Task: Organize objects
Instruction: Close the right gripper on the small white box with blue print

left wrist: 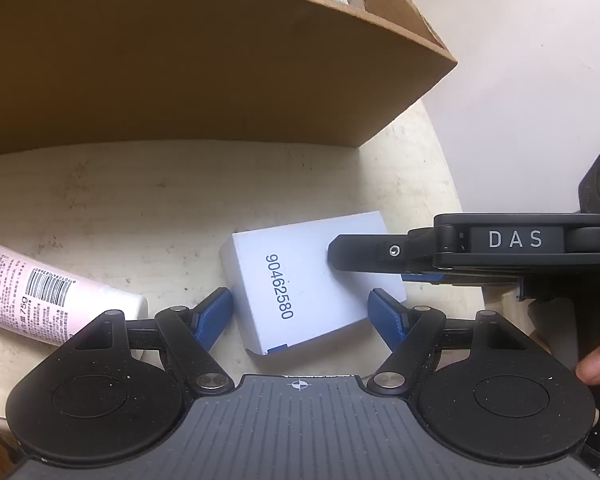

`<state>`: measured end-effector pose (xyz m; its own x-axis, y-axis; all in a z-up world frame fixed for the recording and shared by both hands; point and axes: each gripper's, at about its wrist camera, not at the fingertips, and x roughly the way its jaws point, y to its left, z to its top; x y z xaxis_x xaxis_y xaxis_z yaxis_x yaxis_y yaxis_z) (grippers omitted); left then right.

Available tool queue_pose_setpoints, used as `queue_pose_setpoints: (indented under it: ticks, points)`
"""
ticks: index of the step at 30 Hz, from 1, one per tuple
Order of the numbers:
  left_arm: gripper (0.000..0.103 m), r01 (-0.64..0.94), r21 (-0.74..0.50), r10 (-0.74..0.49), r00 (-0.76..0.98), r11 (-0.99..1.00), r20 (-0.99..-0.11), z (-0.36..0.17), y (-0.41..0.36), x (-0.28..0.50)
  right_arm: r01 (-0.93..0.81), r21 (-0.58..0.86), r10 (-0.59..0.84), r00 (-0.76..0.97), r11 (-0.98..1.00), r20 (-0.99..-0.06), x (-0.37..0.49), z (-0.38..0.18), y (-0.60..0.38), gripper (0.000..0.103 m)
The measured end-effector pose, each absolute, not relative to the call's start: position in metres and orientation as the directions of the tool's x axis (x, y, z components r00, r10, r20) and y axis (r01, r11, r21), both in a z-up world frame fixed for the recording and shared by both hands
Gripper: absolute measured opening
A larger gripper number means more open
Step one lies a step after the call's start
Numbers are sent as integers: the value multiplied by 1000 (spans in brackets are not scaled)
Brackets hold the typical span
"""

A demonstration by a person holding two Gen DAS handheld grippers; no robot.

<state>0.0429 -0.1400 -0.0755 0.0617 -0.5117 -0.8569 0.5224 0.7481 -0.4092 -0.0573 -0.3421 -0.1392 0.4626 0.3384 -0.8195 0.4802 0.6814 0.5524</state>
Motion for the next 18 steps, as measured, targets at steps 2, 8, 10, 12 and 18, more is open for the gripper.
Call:
queue_pose_setpoints:
  ticks: [2,8,10,12,18]
  points:
    - [74,526,-404,-508,63,749,-859,-75,-143,42,483,549,331,465,682,-821,-61,-137,-348,56]
    - [74,536,-391,-501,70,748,-863,-72,-150,42,488,538,316,465,688,-827,-60,-133,-343,55]
    - [74,534,-392,-502,71,749,-862,-71,-153,42,490,537,314,466,687,-827,-59,-132,-339,54]
    - [74,530,-393,-502,73,752,-862,-69,-155,42,490,533,310,466,690,-829,-58,-131,-338,54]
    - [74,531,-392,-509,88,751,-856,-60,-164,43,485,530,303,471,696,-829,-55,-122,-335,54]
